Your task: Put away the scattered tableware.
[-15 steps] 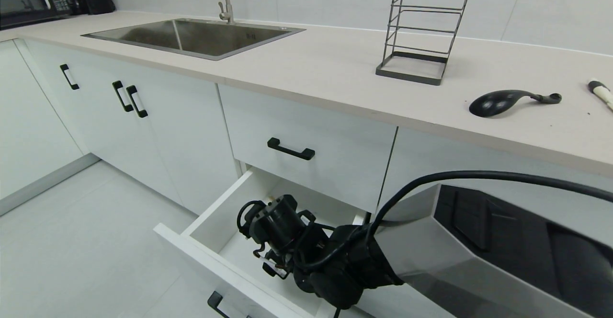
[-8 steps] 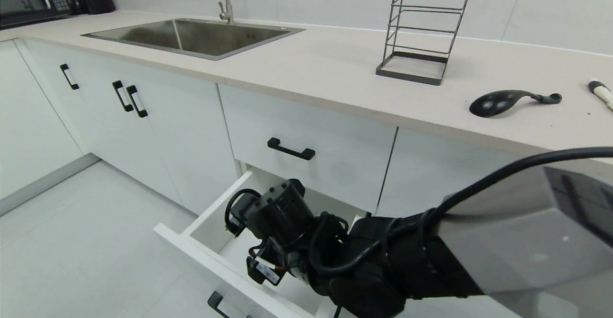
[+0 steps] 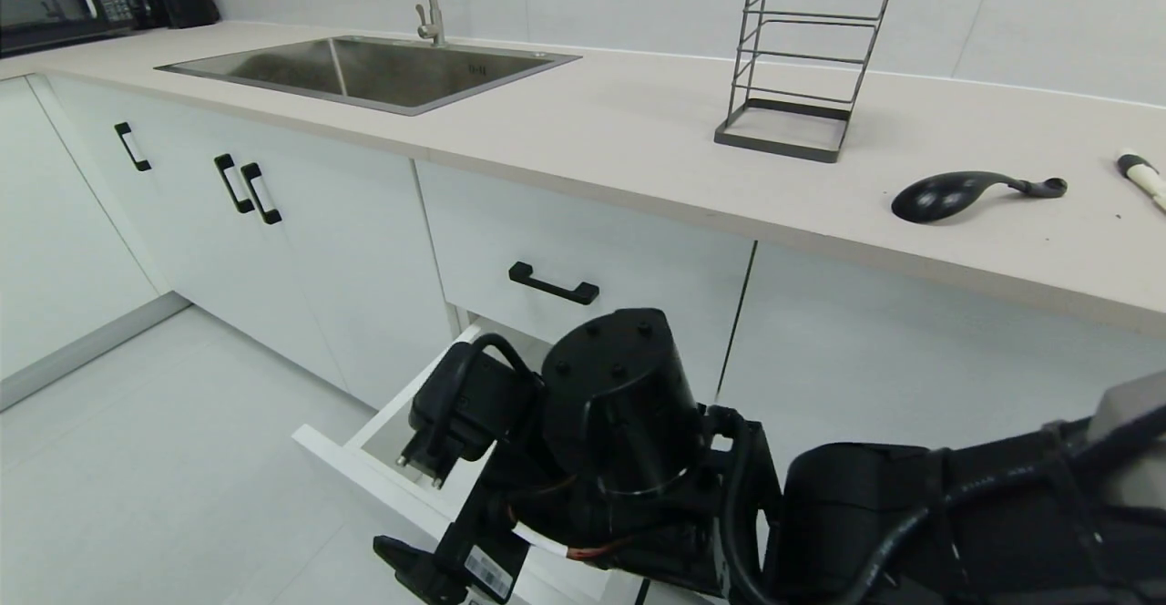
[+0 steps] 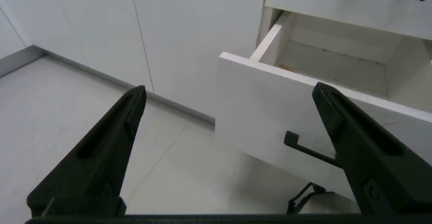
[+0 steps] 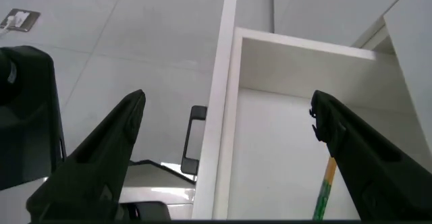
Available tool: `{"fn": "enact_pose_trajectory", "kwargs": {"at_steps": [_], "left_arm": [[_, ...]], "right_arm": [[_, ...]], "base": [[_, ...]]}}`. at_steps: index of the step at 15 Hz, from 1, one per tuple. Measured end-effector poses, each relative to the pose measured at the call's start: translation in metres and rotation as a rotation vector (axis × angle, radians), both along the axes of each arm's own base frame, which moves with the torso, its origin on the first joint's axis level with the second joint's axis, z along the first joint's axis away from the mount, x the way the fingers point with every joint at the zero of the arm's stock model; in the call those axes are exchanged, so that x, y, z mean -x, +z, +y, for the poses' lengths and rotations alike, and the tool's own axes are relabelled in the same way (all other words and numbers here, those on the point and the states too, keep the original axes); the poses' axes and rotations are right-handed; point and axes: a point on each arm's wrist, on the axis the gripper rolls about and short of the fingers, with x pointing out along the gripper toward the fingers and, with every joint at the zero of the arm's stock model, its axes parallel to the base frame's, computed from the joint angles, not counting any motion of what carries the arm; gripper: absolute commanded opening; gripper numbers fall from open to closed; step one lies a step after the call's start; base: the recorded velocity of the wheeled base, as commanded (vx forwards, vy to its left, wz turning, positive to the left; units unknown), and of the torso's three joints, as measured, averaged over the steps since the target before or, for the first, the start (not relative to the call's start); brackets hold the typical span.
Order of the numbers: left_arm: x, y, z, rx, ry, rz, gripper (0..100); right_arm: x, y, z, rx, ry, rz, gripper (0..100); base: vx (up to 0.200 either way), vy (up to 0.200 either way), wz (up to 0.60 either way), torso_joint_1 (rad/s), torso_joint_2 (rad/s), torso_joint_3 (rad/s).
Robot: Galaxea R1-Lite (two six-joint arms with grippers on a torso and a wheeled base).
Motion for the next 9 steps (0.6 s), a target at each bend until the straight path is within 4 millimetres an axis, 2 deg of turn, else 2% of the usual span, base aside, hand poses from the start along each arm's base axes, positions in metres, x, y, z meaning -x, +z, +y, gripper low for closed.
{"fn": "enact_pose_trajectory", "kwargs": {"at_steps": [2, 4, 7, 9], "left_arm": [[0.000, 0.000, 0.000, 0.000, 0.000, 0.000, 100], [0.000, 0.000, 0.000, 0.000, 0.000, 0.000, 100], [0.000, 0.000, 0.000, 0.000, 0.000, 0.000, 100], [0.000, 0.000, 0.000, 0.000, 0.000, 0.000, 100]], "right_arm": [[0.006, -0.016, -0.014, -0.020, 0.002, -0.010, 100], [0.011, -0.020, -0.022, -0.107, 0.004, -0.054, 100], [0.017, -0.036, -0.034, -0.068, -0.042, -0.055, 100], [0.020, -0.039, -0.037, -0.048, -0.041, -0.058, 100]], "base": [[0.000, 0.000, 0.00, 0.000, 0.00, 0.000], [0.000, 0.000, 0.00, 0.000, 0.00, 0.000], [0.000, 0.000, 0.00, 0.000, 0.00, 0.000], [0.000, 0.000, 0.00, 0.000, 0.00, 0.000]]}}
